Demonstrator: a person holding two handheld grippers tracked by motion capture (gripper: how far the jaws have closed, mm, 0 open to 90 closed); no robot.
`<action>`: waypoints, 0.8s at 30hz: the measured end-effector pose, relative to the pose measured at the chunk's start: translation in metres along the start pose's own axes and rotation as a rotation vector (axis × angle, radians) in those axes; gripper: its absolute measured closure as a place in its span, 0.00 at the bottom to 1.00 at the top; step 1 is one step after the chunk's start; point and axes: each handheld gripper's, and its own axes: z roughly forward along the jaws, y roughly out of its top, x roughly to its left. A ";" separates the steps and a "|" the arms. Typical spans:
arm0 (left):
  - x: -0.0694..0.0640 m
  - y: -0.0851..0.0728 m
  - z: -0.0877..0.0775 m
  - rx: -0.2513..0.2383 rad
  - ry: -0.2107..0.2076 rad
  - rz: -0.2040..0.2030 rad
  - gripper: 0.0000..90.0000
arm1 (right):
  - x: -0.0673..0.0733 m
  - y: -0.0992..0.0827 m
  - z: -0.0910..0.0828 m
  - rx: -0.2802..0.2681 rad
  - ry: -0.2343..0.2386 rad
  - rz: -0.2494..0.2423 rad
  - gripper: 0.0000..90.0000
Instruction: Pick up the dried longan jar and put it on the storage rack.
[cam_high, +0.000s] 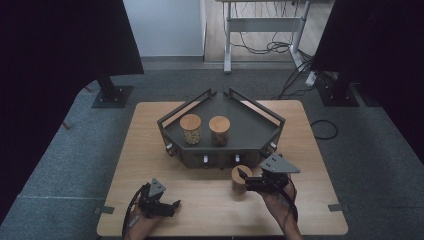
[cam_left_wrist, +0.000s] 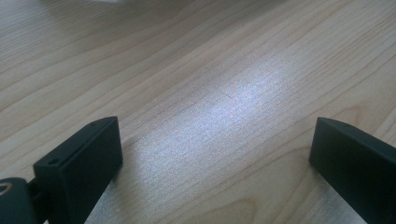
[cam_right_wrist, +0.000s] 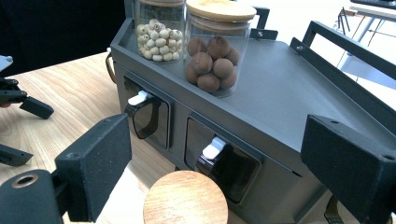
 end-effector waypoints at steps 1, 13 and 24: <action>0.000 0.000 0.000 0.001 0.000 0.000 0.03 | 0.000 -0.001 -0.001 0.000 -0.002 0.002 0.09; -0.001 0.000 0.000 0.001 0.002 0.000 0.03 | -0.002 -0.010 -0.010 0.006 -0.022 0.017 0.09; -0.001 0.000 0.000 0.001 0.003 -0.001 0.03 | -0.004 -0.021 -0.016 0.017 -0.040 0.038 0.09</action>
